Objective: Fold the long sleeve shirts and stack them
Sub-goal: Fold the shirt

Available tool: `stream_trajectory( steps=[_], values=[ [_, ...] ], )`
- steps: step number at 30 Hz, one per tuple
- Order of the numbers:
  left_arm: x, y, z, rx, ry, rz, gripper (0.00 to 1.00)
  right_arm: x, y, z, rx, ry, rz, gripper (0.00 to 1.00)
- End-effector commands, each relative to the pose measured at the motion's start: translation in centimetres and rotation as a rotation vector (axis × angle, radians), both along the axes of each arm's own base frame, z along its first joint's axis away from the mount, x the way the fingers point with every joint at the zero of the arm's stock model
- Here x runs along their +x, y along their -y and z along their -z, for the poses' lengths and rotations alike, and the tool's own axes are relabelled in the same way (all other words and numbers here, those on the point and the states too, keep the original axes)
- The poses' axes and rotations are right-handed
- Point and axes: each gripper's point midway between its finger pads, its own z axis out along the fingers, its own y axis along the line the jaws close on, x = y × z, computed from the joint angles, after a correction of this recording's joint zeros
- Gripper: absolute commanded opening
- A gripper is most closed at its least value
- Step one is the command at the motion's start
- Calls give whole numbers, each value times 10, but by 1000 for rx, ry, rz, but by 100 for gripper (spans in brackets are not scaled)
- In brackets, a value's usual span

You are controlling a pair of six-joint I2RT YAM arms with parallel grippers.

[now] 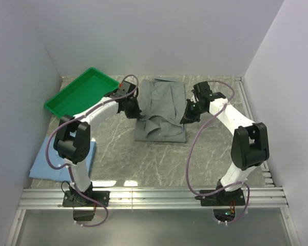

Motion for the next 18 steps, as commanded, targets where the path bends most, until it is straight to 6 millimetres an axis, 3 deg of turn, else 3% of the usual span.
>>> stream_trajectory(
  steps=[1,3,11,18],
  values=[
    [38,7,-21,3,136,-3,1,34,2,-11,-14,86,27,0],
    [49,10,-25,0,166,4,1,41,2,-4,-19,76,32,0],
    [82,15,-6,26,211,12,2,72,6,15,-42,103,74,0],
    [110,13,-3,61,296,-18,2,99,10,13,-43,158,76,0]
  ],
)
